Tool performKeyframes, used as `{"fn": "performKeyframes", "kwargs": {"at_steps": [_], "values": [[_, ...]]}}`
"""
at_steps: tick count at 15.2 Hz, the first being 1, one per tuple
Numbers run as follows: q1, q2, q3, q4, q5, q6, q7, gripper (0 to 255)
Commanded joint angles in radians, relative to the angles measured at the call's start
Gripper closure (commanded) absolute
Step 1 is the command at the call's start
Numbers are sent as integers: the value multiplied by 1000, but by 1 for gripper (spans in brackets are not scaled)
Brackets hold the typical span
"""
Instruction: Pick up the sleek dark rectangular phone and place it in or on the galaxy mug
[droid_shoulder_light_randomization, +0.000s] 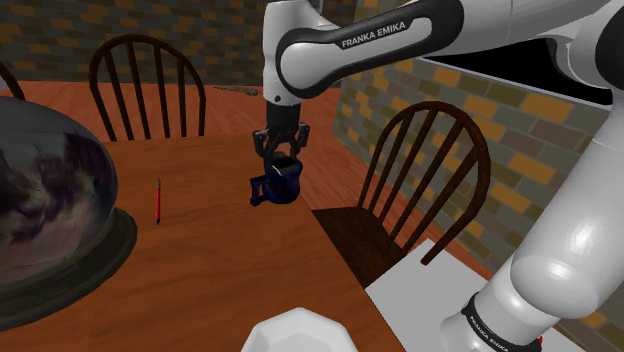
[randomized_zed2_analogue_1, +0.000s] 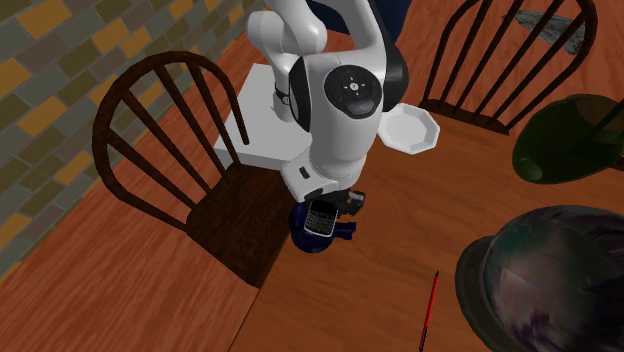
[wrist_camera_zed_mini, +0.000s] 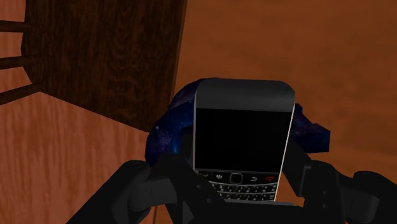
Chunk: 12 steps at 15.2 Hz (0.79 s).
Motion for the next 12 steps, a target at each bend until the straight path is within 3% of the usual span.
{"fn": "performKeyframes", "kwargs": {"at_steps": [1,9,10,12], "values": [[-1,11,-2,-20,-7,30,2,255],[-2,11,-2,-20,-7,30,2,255],[-1,12,-2,-18,-8,29,3,0],[-1,11,-2,-19,-7,29,3,0]]}}
